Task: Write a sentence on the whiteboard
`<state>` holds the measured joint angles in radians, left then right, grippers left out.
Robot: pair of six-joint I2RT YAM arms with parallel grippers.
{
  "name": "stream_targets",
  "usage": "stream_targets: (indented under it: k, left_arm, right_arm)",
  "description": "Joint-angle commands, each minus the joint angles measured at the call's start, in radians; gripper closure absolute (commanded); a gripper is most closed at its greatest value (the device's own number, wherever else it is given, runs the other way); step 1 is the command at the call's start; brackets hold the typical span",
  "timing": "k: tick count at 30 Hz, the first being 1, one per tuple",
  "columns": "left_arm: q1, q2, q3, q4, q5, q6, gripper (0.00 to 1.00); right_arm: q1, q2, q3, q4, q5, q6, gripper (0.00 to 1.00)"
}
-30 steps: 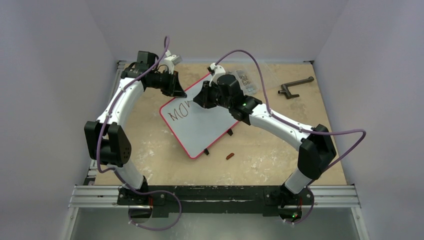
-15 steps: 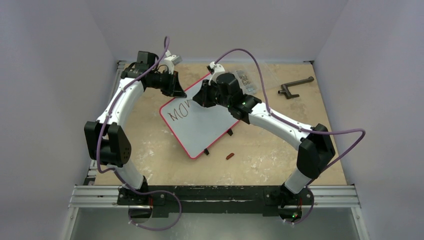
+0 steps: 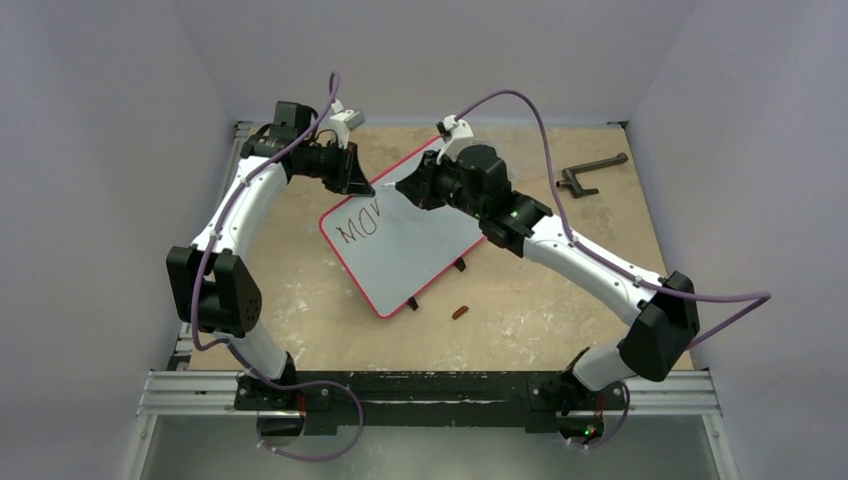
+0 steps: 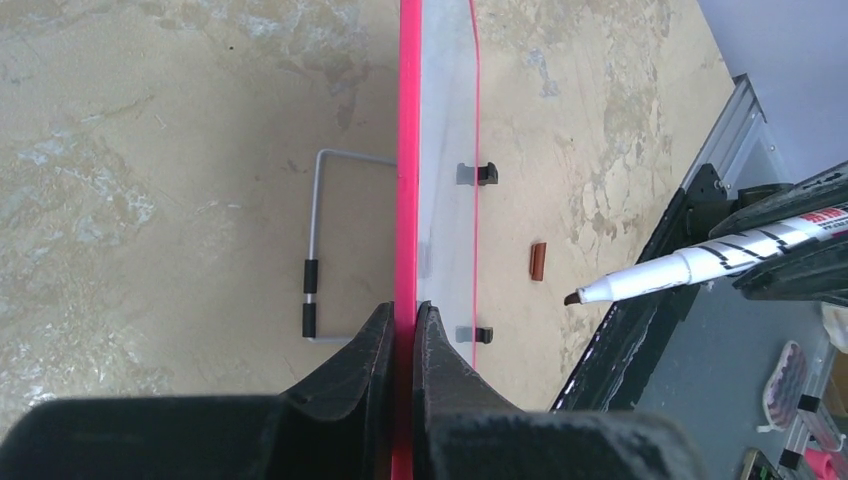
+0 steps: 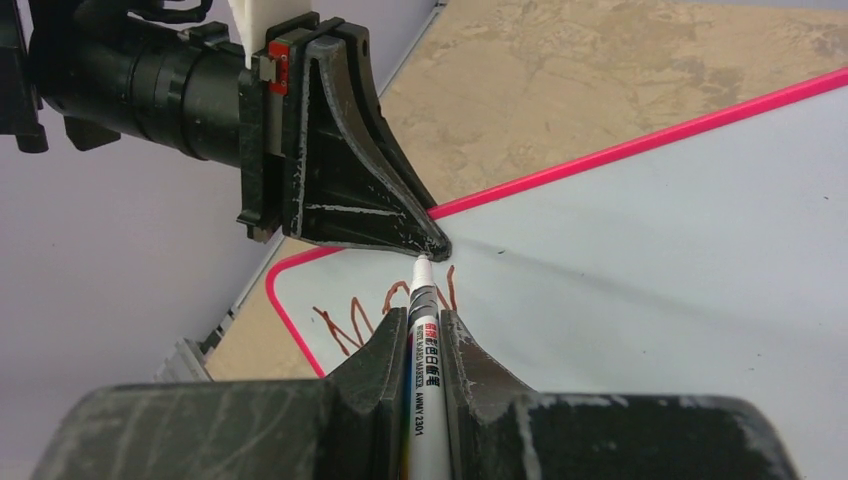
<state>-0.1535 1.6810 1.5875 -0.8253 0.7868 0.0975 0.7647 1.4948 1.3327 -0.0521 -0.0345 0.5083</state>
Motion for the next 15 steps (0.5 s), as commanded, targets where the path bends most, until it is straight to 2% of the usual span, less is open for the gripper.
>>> stream_targets:
  k: [1,15]
  left_arm:
    - [-0.009,-0.026,0.043,-0.048,-0.056,0.037,1.0]
    - [-0.008,-0.036,0.015,-0.028,-0.068,0.034,1.0]
  right_arm:
    - [-0.003,-0.031,-0.05,0.04,0.031,0.009,1.0]
    - [-0.004,0.005,-0.085,0.079,0.002,0.009,1.0]
